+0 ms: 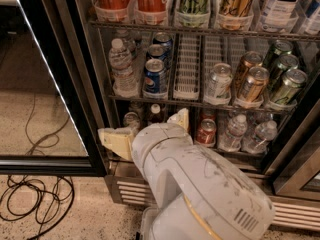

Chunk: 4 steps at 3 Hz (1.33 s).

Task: Pick pepsi can from middle shelf of fridge

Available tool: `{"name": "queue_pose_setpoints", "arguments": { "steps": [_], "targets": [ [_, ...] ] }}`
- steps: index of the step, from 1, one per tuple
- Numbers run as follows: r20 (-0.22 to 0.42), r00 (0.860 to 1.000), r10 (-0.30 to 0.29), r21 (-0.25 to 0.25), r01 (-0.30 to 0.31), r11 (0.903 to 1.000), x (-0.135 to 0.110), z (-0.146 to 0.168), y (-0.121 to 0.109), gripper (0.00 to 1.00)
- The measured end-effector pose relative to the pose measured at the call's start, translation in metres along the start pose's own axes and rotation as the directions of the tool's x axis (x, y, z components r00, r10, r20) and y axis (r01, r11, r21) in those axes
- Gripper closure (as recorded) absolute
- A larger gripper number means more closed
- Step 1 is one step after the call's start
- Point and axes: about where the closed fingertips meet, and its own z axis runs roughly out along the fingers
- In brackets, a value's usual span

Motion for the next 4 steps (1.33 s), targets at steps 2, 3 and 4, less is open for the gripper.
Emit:
{"name": "queue_pose_setpoints", "arguments": {
  "steps": [2, 3, 4],
  "targets": [
    [0.000, 1.000, 0.000, 0.000, 0.000, 1.0000, 0.000, 0.000, 0.000, 0.00],
    [0.009, 0.999, 0.035, -0.046, -0.035, 0.9983, 0.000, 0.005, 0.020, 0.00],
    [0.009, 0.999, 0.035, -0.046, -0.035, 0.9983, 0.000, 0.005, 0.020, 0.00]
  ]
}}
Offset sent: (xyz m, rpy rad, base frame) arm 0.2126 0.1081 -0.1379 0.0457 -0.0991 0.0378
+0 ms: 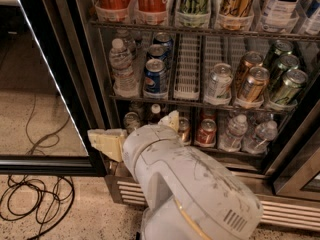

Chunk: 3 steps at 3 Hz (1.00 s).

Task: Pick pepsi can from middle shelf of fridge

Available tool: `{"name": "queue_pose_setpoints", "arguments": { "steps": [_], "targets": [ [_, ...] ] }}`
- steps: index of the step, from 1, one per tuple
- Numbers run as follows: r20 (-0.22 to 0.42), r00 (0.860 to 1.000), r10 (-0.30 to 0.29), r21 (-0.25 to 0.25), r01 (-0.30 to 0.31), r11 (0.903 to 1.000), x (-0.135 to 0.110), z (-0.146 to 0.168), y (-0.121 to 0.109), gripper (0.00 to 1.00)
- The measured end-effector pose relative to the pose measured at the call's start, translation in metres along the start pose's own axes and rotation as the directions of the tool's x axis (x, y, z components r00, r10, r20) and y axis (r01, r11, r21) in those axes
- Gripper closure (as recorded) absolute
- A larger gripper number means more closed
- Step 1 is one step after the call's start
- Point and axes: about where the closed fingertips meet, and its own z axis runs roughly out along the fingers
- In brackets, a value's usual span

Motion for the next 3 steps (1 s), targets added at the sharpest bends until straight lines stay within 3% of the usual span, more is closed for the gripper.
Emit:
{"name": "queue_pose_setpoints", "arguments": {
  "steps": [2, 3],
  "targets": [
    [0.017, 1.000, 0.020, 0.019, -0.021, 0.9996, -0.001, -0.005, -0.013, 0.00],
    [0.008, 0.994, 0.105, 0.053, -0.105, 0.9930, 0.009, -0.010, -0.031, 0.00]
  ]
}}
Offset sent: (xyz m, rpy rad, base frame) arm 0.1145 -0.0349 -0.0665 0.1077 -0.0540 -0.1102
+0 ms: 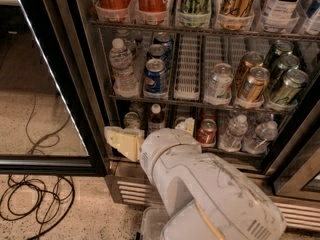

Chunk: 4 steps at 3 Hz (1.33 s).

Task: Pick pepsi can from middle shelf of fridge

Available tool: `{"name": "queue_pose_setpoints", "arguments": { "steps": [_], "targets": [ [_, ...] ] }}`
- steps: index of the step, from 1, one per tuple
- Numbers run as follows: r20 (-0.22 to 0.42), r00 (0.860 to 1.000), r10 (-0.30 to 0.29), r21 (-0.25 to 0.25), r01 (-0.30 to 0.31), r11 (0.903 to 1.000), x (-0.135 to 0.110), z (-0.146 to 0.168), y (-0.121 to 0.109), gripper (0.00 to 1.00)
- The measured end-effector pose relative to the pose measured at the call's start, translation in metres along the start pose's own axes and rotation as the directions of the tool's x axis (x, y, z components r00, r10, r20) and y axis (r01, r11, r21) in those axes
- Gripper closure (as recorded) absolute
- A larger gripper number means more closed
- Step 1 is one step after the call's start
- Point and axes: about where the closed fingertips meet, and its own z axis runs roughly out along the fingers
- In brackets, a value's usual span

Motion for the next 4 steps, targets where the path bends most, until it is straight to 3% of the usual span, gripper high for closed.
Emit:
{"name": "queue_pose_setpoints", "arguments": {
  "steps": [1, 2, 3, 4],
  "targets": [
    [-0.011, 0.993, 0.114, 0.035, -0.113, 0.9929, 0.004, -0.003, -0.018, 0.00],
    [-0.011, 0.992, 0.125, 0.023, -0.125, 0.9919, 0.000, -0.002, -0.029, 0.00],
    [-0.014, 0.988, 0.154, 0.008, -0.154, 0.9881, -0.009, 0.014, -0.057, 0.00],
    [-0.042, 0.960, 0.275, 0.021, -0.274, 0.9614, 0.001, 0.055, -0.102, 0.00]
  ]
}}
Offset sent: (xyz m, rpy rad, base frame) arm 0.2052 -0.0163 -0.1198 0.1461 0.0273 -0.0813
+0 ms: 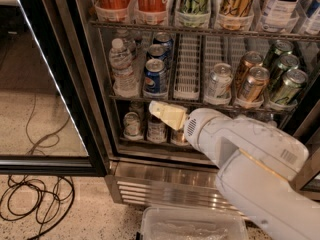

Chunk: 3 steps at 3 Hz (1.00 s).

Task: Pick pepsi can from middle shelf of fridge

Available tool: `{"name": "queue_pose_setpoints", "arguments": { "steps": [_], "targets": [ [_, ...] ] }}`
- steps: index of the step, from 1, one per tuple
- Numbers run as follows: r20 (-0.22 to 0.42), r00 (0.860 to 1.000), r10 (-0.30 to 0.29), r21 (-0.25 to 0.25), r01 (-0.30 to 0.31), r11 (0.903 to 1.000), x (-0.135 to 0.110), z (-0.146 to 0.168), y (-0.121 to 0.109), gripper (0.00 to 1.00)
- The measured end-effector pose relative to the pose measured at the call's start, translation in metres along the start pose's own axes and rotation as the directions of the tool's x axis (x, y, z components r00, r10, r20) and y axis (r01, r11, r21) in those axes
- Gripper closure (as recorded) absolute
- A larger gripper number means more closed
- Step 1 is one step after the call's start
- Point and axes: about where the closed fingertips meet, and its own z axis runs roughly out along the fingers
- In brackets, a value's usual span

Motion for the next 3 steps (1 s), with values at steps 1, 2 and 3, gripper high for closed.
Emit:
{"name": "queue_pose_setpoints", "arguments": {
  "steps": [1, 2, 3],
  "targets": [
    [-0.037, 0.999, 0.008, -0.006, -0.008, 0.9999, 0.013, 0.063, -0.020, 0.00],
    [-0.049, 0.991, -0.124, -0.070, 0.120, 0.9903, 0.028, 0.089, 0.008, 0.00],
    [-0.049, 0.991, -0.124, -0.070, 0.120, 0.9903, 0.028, 0.089, 0.008, 0.00]
  ]
}}
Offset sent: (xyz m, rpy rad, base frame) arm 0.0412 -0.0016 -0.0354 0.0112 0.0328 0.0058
